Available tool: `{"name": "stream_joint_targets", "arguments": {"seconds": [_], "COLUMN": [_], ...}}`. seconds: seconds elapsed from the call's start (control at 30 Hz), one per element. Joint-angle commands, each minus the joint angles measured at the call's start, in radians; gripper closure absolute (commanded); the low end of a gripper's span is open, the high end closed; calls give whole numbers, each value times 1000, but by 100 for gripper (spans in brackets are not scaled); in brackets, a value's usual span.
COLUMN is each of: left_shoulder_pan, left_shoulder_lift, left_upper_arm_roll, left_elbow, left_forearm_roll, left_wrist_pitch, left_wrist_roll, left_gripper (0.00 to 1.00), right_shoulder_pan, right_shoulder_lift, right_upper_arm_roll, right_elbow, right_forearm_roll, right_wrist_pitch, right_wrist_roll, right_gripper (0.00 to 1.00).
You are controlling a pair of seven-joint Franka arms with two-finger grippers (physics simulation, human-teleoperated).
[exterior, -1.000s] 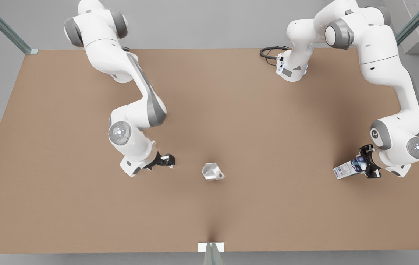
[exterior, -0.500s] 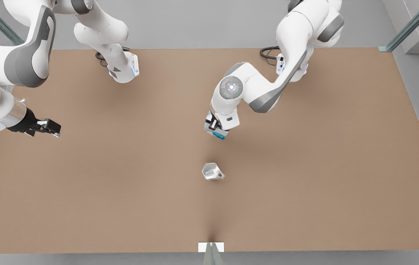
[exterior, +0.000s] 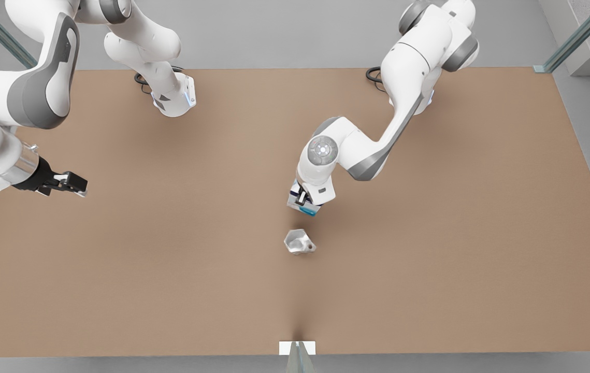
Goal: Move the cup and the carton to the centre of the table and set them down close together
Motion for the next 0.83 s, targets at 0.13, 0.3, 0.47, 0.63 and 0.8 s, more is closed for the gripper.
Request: {"name": "stream_joint_targets", "arguments": {"seconds": [0.13, 0.3, 0.47, 0.63, 0.8], "left_shoulder_pan": [-1, -1, 21, 312, 369], "left_shoulder_lift": [-1, -1, -263, -366, -350], "left_upper_arm_roll": [7, 15, 208, 286, 286], "left_elbow": [-9, -7, 29, 31, 17], "left_forearm_roll": [2, 2, -92, 64, 52], "left_wrist_pitch": [8, 8, -314, -475, -394], "left_wrist_roll": [2, -2, 279, 1802, 1812], "left_gripper": [0, 0, 0, 0, 0], "right_shoulder_pan": [-1, -4, -6, -7, -7], "right_shoulder_lift": [3, 49, 49, 49, 49], "right_upper_arm_roll": [0, -2, -3, -5, -8], "right_elbow": [0, 41, 43, 43, 43], "right_forearm_roll": [-2, 1, 1, 1, 2], "right_wrist_pitch": [2, 2, 2, 2, 2], "right_wrist_roll": [6, 8, 5, 6, 3], "right_gripper": [0, 0, 0, 0, 0]}}
